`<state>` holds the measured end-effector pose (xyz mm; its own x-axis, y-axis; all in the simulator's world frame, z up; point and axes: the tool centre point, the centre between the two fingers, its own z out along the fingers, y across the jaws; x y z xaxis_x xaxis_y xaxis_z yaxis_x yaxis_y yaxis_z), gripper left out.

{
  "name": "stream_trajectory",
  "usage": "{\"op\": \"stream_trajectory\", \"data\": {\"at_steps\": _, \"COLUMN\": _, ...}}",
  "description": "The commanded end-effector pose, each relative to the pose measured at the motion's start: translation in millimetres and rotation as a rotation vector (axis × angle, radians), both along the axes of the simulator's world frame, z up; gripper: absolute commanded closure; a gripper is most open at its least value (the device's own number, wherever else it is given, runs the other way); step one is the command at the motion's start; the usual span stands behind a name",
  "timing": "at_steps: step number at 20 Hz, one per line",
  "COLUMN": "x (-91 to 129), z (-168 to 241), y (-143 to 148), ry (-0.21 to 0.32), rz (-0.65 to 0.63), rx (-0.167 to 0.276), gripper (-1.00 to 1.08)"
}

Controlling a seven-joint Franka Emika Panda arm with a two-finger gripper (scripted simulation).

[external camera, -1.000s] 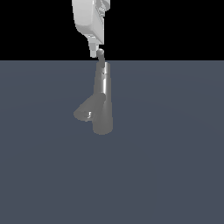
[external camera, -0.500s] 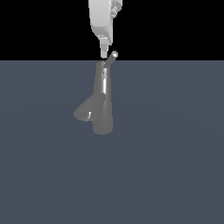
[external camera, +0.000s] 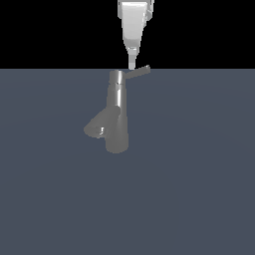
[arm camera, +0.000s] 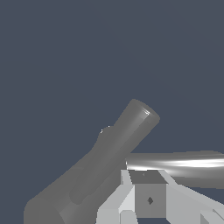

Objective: Turn on the faucet by rotating a designated handle.

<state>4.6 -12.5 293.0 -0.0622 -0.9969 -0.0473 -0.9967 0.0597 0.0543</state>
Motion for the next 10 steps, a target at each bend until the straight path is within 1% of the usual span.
{"op": "stream_trajectory", "data": {"at_steps": 1, "x": 5.1, "z": -9.4, "y": -24.2, "ry": 0.008, "rz": -0.025, "rx": -0.004, "gripper": 1.08}}
{"op": "stream_trajectory", "data": {"at_steps": 9, "x": 20.9, "z": -19.1, "y": -55.8, "ry": 0.009, "rz": -0.037, "rx": -0.005, "gripper": 1.08}}
{"op": "stream_trajectory", "data": {"at_steps": 10, "x": 20.9, "z": -19.1, "y": -55.8, "ry": 0.009, "rz": -0.037, "rx": -0.005, "gripper": 1.08}}
